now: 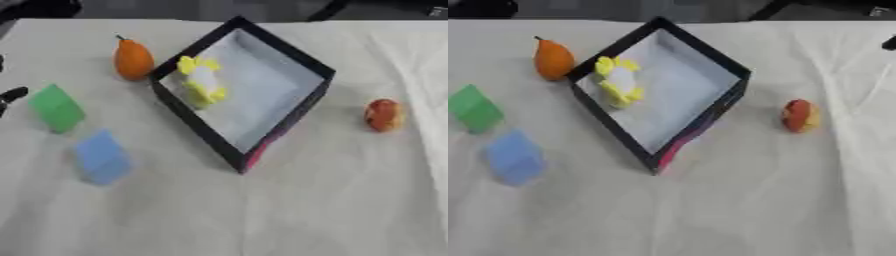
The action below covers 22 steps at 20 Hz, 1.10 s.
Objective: Pick up objects on the table and place them in the box.
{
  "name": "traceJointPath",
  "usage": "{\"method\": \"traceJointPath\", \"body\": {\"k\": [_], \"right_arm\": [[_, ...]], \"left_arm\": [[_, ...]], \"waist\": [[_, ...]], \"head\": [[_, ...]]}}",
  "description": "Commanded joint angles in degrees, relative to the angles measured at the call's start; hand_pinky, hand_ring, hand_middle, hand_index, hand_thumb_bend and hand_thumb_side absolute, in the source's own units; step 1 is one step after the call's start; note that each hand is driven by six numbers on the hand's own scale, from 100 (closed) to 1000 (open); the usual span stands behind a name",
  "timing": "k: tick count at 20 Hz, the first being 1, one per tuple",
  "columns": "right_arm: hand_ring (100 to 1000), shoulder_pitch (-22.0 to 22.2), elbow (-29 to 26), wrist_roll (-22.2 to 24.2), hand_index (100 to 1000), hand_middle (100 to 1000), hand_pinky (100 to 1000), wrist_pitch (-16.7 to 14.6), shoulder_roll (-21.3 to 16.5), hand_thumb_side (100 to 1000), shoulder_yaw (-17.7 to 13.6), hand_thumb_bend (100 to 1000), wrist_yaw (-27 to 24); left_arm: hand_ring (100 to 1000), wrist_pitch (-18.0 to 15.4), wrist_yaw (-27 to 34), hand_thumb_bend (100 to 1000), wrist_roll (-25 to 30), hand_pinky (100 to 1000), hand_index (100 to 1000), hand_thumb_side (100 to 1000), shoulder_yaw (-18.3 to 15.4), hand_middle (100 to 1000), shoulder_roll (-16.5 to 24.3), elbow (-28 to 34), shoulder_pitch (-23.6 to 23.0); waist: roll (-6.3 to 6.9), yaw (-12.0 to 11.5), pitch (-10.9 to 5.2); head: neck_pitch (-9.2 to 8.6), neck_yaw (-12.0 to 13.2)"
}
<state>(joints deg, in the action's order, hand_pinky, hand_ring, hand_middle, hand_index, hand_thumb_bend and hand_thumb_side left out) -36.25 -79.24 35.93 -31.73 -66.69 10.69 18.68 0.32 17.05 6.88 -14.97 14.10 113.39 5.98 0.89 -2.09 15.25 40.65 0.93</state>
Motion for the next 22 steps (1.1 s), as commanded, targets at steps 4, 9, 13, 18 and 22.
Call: {"method": "traceJointPath", "body": {"k": [4,9,13,18,22], "right_arm": [[835,-7.8,7.2,3.5,938,812,866,-5.1,2.4,616,5.2,100,3.4],[835,-13.6,12.9,5.4,936,810,869,-7.1,7.6,642,7.5,100,5.2],[833,-16.6,16.4,6.7,935,809,871,-8.3,10.5,647,8.0,100,5.5],[833,-19.4,19.9,8.4,935,808,875,-9.2,13.7,666,8.2,100,5.2],[818,-19.5,21.1,9.6,918,782,879,-9.5,14.8,596,8.9,100,3.4]], "left_arm": [[1000,-0.1,-0.9,140,0.6,791,831,811,0.2,816,1.5,1.2,-0.2],[1000,0.0,-0.9,145,0.8,792,832,814,0.2,816,1.3,1.2,-0.2],[1000,-0.1,-0.7,143,1.1,792,832,813,0.3,815,1.3,1.2,-0.2],[1000,0.0,-0.5,144,1.2,793,832,812,0.3,814,1.2,1.2,-0.1],[1000,0.1,-0.4,145,1.3,793,832,814,0.4,814,1.2,1.1,0.1]], "waist": [[-0.8,0.1,-2.2],[-0.72,0.0,-2.15],[-0.66,0.0,-2.18],[-0.56,-0.3,-2.24],[-0.61,-0.5,-2.12]], "head": [[-0.84,-0.9],[-0.7,-0.9],[-0.54,-1.0],[-0.74,-1.6],[-1.05,-1.8]]}}
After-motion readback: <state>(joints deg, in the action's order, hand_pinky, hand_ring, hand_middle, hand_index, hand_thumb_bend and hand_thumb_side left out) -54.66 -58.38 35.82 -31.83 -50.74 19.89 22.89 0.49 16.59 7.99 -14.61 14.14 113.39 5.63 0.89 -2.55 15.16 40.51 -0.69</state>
